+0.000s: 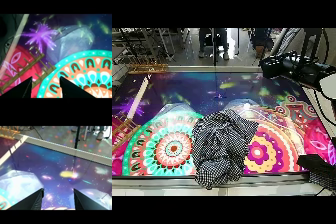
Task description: Fold the clothes and pants, and hang the long-sleeved shirts on hangers.
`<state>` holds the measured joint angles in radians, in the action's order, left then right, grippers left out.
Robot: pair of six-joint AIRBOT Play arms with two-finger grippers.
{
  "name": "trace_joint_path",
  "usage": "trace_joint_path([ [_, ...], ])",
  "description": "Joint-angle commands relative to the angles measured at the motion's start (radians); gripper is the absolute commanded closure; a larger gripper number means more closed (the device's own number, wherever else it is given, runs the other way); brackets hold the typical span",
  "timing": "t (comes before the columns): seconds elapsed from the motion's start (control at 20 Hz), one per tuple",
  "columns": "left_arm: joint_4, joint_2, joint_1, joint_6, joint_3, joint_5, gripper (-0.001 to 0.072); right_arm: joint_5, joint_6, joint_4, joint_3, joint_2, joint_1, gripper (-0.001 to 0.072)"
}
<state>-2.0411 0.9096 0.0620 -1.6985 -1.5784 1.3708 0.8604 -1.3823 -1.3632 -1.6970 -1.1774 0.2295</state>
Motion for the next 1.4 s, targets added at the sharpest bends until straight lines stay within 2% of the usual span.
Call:
trace_joint_path([
  [0.0, 0.000, 0.001, 0.000, 0.000, 0.000, 0.000, 0.0364, 0.000, 0.000, 0.000, 0.000, -0.001, 0.001, 0.0283],
  [0.55, 0.029, 0.032, 0.000, 0.000, 0.000, -0.001, 0.0364, 0.000, 0.000, 0.001, 0.000, -0.001, 0.001, 0.0283],
  [0.6, 0.080, 0.046, 0.000, 0.000, 0.000, 0.001, 0.0342, 0.000, 0.000, 0.001, 0.000, -0.001, 0.001, 0.0283],
  [0.7, 0.282, 0.077, 0.000, 0.039, 0.001, 0.006, 0.0138, -0.001, -0.001, 0.006, 0.000, -0.001, 0.002, 0.0283],
  [0.75, 0.410, 0.096, 0.000, 0.069, 0.001, 0.006, 0.0108, 0.000, -0.002, 0.026, 0.000, -0.001, 0.002, 0.0284],
  [0.8, 0.541, 0.119, 0.000, 0.092, 0.003, 0.005, 0.0108, 0.012, -0.042, 0.067, -0.001, 0.000, 0.002, 0.0284],
  [0.85, 0.637, 0.145, 0.001, 0.094, 0.004, 0.005, 0.0108, 0.043, -0.125, 0.126, -0.002, 0.005, 0.002, 0.0284],
  [0.9, 0.710, 0.172, 0.001, 0.094, 0.016, 0.000, 0.0108, 0.087, -0.148, 0.184, -0.003, 0.010, 0.002, 0.0284],
  [1.0, 0.745, 0.218, 0.001, 0.094, 0.077, -0.002, 0.0109, 0.231, -0.110, 0.188, -0.002, 0.022, 0.002, 0.0284],
  [1.1, 0.749, 0.249, 0.001, 0.095, 0.187, -0.010, 0.0108, 0.354, -0.032, 0.100, -0.002, 0.020, 0.002, 0.0279],
  [1.2, 0.848, 0.272, 0.002, 0.155, 0.329, -0.052, 0.0108, 0.455, -0.037, 0.069, 0.008, 0.019, 0.002, 0.0284],
  [1.35, 1.058, 0.343, 0.037, 0.269, 0.495, -0.132, 0.0108, 0.541, -0.036, 0.137, 0.088, 0.019, 0.002, 0.0284],
])
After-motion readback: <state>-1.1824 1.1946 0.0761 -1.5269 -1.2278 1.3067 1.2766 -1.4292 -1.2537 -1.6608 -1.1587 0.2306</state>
